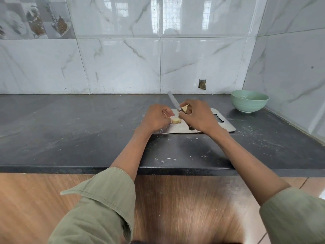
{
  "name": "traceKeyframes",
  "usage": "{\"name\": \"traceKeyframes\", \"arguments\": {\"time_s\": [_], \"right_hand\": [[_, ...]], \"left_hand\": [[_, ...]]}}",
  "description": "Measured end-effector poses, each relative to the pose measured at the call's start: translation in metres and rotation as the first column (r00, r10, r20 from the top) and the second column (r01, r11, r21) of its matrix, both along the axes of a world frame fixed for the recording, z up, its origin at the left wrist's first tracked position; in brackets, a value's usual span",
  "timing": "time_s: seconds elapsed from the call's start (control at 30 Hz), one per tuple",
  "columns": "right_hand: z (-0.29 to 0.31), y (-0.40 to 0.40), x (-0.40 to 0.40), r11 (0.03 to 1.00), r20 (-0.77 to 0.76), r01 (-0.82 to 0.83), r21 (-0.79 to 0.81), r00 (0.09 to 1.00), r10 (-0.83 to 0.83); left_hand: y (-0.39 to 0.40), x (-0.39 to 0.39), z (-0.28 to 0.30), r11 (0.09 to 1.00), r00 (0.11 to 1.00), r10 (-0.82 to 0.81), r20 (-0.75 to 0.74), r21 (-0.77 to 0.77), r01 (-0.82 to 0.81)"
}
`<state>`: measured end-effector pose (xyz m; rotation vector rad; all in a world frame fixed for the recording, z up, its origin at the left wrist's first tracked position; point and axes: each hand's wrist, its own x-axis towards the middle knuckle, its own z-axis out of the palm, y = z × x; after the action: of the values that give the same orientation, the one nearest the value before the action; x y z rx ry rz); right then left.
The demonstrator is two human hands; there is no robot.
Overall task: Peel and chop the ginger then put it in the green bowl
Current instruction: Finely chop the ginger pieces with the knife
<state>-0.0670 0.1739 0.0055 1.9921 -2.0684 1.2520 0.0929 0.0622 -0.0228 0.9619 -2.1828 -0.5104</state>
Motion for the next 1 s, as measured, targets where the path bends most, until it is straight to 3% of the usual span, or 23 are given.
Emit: {"name": "traceKeyframes", "arguments": {"time_s": [0.17,0.3,0.47,0.8,1.0], "right_hand": [[-0.006,-0.001,-0.013,0.994,-0.014,0.105,-0.028,0.994,-0.106],[-0.009,-0.003,-0.02,0.984,0.033,0.175,-0.044,0.984,-0.173],[-0.01,-0.005,-0.02,0.987,0.032,0.158,-0.039,0.987,-0.157],[-0.022,-0.018,-0.023,1.0,0.08,0.024,0.0,0.996,-0.024],[-0.027,-0.027,-0.023,0.997,0.066,-0.02,0.073,0.998,0.015]], "left_hand": [[-0.007,-0.008,-0.007,0.989,0.978,-0.131,0.161,-0.046,0.14],[-0.009,-0.012,-0.009,0.986,0.968,-0.126,0.215,-0.081,0.147],[-0.008,-0.013,-0.009,0.981,0.976,-0.112,0.188,-0.137,0.139],[-0.005,-0.006,-0.001,0.994,0.992,-0.011,0.128,-0.107,0.025],[-0.002,-0.002,0.0,1.0,0.986,-0.025,0.163,-0.009,0.027]]}}
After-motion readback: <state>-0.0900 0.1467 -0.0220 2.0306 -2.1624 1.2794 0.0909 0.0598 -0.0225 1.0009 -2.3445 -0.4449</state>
